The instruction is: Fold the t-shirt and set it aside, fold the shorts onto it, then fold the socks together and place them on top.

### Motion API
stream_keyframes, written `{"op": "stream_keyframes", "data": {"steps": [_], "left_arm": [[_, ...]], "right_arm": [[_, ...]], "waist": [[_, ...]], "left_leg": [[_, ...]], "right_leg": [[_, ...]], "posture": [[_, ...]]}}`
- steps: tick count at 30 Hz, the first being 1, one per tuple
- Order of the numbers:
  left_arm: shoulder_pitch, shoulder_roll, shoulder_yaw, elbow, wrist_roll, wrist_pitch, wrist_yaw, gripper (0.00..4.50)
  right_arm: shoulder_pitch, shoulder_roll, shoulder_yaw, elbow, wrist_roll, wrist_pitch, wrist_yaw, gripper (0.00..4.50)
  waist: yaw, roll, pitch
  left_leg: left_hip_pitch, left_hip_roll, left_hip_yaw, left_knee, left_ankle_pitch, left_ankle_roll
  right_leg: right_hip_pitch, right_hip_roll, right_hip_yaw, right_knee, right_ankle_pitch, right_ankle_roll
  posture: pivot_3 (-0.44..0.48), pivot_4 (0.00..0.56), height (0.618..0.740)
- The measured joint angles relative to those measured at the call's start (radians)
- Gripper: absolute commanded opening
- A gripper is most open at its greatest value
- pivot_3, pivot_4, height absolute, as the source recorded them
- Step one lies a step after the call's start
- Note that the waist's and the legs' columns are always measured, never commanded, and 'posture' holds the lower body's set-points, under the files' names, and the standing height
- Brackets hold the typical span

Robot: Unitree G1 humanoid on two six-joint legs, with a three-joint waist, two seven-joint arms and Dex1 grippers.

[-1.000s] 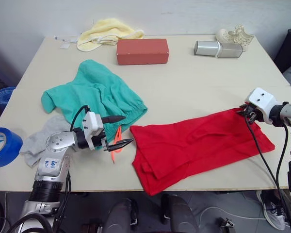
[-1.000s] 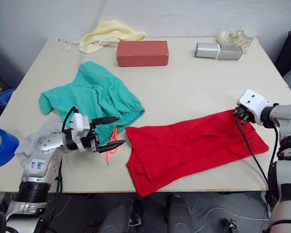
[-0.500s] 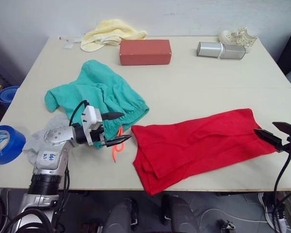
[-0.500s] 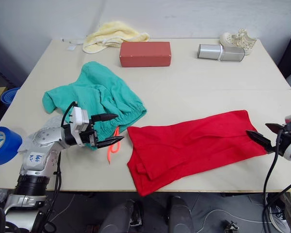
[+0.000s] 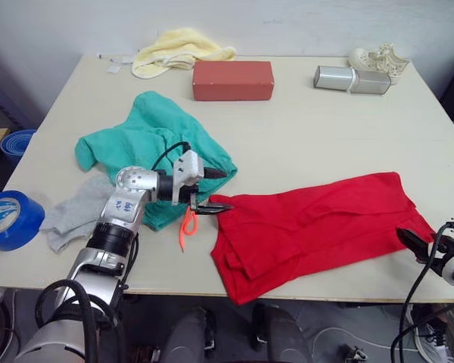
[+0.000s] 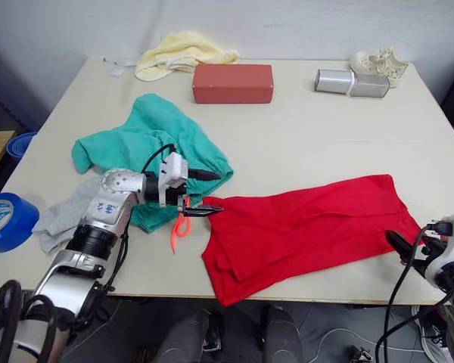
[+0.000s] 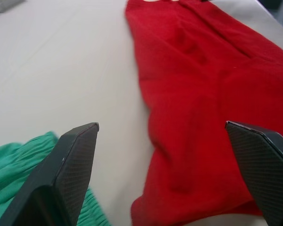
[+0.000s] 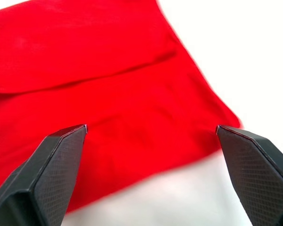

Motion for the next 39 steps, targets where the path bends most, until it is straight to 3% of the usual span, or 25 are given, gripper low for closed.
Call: {"op": "stream_keyframes", "data": {"steps": [9,15,25,39], "left_arm": [[-0.124,-0.074,-0.039,0.226,0.116,-0.090,0.012,4.50],[-0.124,-0.074,-0.058,0.235,0.155,-0.063,-0.010,4.50],[-0.123,-0.068,-0.076,0.224,0.168,-0.001,-0.049,4.50],[-0.110,-0.074,-0.077,0.213,0.175,0.041,-0.034,4.50]], "right_arm": [[-0.038,-0.065,-0.106,0.018,0.054,0.199,-0.041,4.46],[-0.121,-0.074,-0.106,0.100,0.052,0.324,-0.097,4.46],[-0.248,-0.051,-0.085,0.181,0.040,0.345,-0.127,4.46],[-0.266,-0.075,0.020,0.235,-0.022,0.287,-0.098,4.46]], "waist": [[0.000,-0.002,0.001],[-0.001,-0.002,0.001],[-0.016,-0.005,0.001],[-0.026,-0.020,-0.004]], "left_leg": [[-0.001,0.000,0.000,0.000,-0.001,0.004],[-0.001,0.000,0.000,0.001,-0.001,0.004],[-0.001,0.000,0.000,0.001,-0.001,0.004],[0.000,0.000,-0.001,0.001,-0.001,0.004]], "right_leg": [[0.000,0.000,0.000,-0.001,0.000,0.000],[0.000,0.000,0.000,0.000,0.000,0.000],[0.000,0.000,0.000,0.000,0.000,0.001],[0.002,-0.001,0.000,-0.002,0.001,0.002]], "posture": [[0.000,0.150,0.740],[0.000,0.150,0.740],[0.000,0.150,0.740],[0.000,0.150,0.740]]}}
